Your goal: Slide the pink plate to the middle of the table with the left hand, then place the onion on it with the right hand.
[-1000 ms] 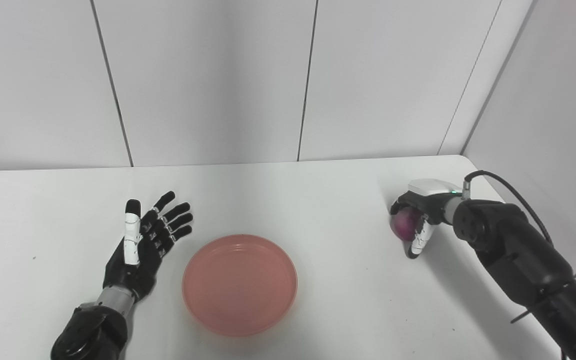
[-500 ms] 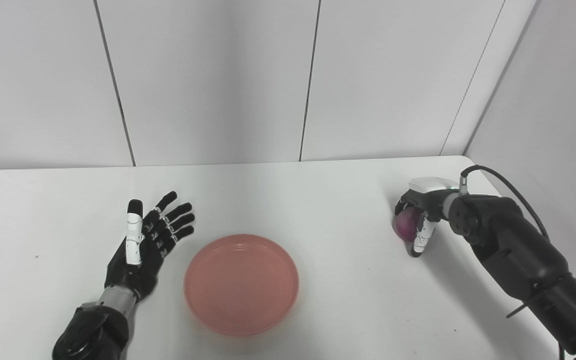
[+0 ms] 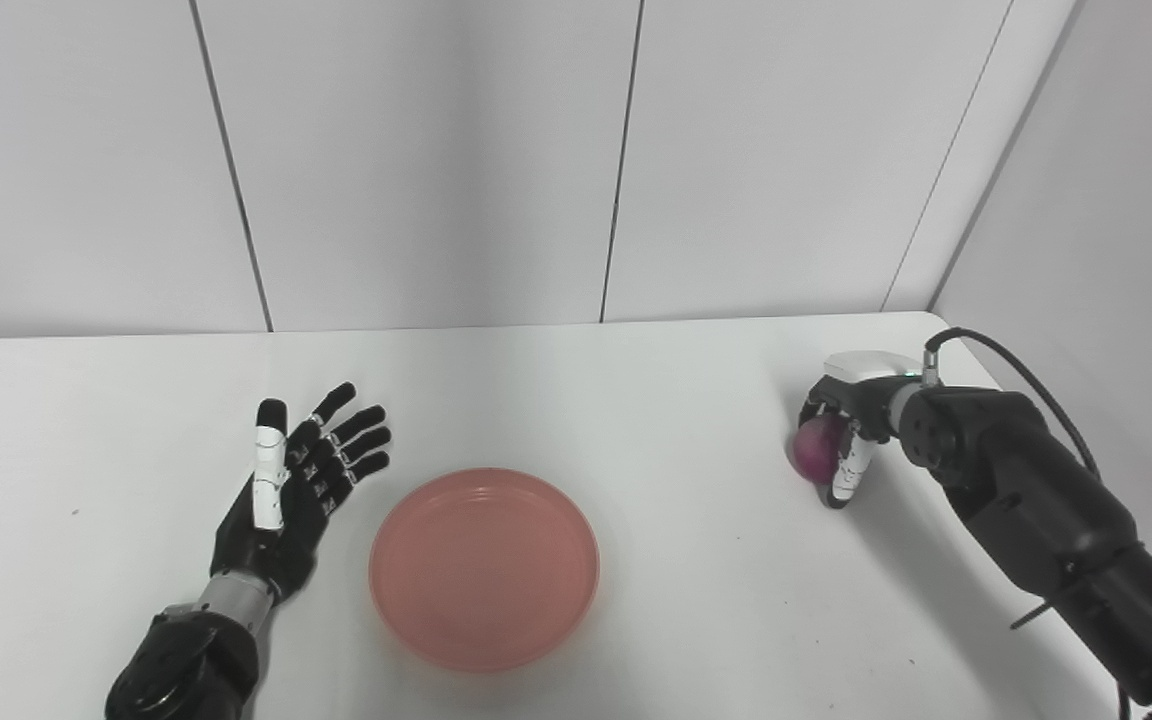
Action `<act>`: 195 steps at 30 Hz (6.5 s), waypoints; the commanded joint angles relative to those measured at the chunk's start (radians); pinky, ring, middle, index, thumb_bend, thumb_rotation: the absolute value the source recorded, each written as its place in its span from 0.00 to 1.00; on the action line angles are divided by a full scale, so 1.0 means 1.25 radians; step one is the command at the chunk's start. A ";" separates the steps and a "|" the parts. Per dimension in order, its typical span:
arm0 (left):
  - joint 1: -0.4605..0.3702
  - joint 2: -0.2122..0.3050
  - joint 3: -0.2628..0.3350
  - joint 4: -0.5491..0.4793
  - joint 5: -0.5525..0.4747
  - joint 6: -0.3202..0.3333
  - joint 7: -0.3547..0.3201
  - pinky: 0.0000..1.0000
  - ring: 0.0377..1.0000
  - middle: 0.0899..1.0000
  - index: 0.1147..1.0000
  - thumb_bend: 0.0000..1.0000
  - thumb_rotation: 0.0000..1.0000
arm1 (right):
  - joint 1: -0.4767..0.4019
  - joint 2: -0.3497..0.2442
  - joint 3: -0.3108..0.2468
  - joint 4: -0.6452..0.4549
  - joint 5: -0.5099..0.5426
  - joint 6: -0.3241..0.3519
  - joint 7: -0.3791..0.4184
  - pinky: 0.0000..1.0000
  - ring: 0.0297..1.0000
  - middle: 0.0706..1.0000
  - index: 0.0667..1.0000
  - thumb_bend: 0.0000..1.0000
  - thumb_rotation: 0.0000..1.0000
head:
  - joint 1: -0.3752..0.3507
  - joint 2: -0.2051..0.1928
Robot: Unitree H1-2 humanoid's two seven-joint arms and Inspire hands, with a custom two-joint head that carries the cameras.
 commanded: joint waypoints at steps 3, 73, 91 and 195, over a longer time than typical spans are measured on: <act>0.023 -0.002 -0.002 0.017 0.009 0.039 0.014 0.83 0.82 0.81 0.87 0.83 1.00 | 0.012 -0.032 -0.004 0.021 0.016 -0.029 -0.011 0.38 0.45 0.46 0.67 0.57 0.00 | 0.003 0.002; 0.022 -0.055 -0.024 0.048 0.040 0.012 0.043 0.83 0.83 0.81 0.88 0.82 1.00 | -0.144 0.140 0.065 -0.295 0.038 -0.091 0.123 0.36 0.41 0.41 0.49 0.53 0.01 | 0.125 -0.003; 0.022 -0.085 -0.037 0.054 0.080 -0.004 0.072 0.81 0.82 0.80 0.88 0.81 1.00 | -0.185 0.255 0.107 -0.293 0.049 -0.116 0.143 0.32 0.38 0.44 0.46 0.53 0.00 | 0.224 -0.005; 0.014 -0.101 -0.032 0.064 0.084 0.000 0.079 0.80 0.83 0.81 0.90 0.78 1.00 | 0.057 0.528 -0.290 -0.122 0.578 -0.139 -0.359 0.80 0.84 0.87 0.88 0.92 1.00 | 0.236 -0.007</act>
